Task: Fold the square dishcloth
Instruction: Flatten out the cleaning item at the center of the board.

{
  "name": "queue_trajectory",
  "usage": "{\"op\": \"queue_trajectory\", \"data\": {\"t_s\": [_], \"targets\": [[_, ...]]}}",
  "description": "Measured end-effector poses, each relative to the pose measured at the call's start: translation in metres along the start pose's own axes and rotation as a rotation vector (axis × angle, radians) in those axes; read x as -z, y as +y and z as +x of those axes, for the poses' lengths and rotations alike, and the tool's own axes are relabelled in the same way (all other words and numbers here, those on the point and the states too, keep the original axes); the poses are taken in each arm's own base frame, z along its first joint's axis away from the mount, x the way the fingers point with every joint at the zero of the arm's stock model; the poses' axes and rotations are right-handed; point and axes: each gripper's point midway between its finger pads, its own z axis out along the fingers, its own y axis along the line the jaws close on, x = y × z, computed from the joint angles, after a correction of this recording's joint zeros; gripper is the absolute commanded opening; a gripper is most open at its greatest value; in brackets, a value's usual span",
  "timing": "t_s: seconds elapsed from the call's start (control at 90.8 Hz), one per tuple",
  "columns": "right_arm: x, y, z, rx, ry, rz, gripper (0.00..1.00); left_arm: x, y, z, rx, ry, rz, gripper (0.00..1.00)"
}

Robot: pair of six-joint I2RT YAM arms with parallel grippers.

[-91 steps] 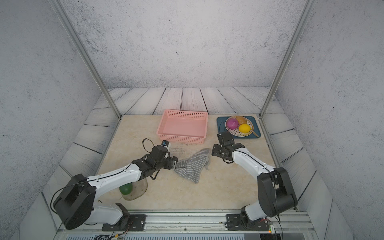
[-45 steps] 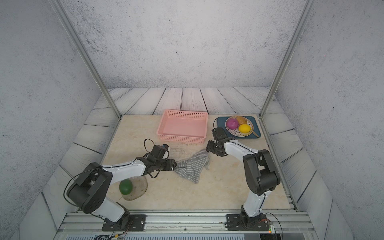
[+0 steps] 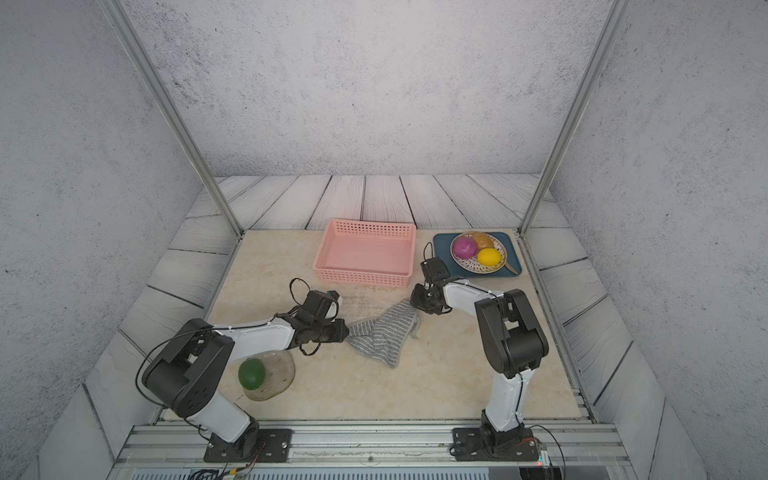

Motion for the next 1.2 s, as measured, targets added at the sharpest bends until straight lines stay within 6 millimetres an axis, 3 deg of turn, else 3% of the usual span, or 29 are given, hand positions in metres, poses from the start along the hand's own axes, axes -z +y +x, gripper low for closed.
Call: {"op": "queue_trajectory", "data": {"t_s": [0.154, 0.242, 0.506, 0.605, 0.727, 0.837, 1.035, 1.2], "targets": [[0.005, -0.001, 0.002, -0.002, 0.004, 0.007, 0.08, 0.002, -0.001, -0.001, 0.002, 0.003, 0.012, 0.00], [0.022, 0.000, -0.002, 0.010, -0.022, 0.024, 0.08, 0.011, -0.002, -0.006, 0.002, -0.017, 0.016, 0.00], [0.101, 0.013, -0.027, 0.088, -0.198, 0.039, 0.08, 0.075, -0.026, -0.044, -0.046, -0.207, 0.060, 0.00], [0.118, 0.014, -0.030, 0.101, -0.233, 0.050, 0.09, 0.095, -0.030, -0.054, -0.052, -0.271, 0.059, 0.00], [0.124, 0.006, -0.027, 0.096, -0.233, 0.089, 0.10, 0.110, -0.029, -0.058, -0.050, -0.323, 0.051, 0.00], [0.120, -0.004, -0.020, 0.082, -0.201, 0.132, 0.12, 0.101, -0.020, -0.046, -0.029, -0.292, 0.034, 0.00], [0.089, -0.024, -0.004, 0.061, -0.109, 0.197, 0.45, 0.052, 0.008, -0.001, 0.038, -0.124, -0.012, 0.07], [0.069, -0.041, 0.014, 0.073, -0.037, 0.234, 0.59, 0.026, 0.025, 0.022, 0.073, -0.044, -0.048, 0.04]]}}
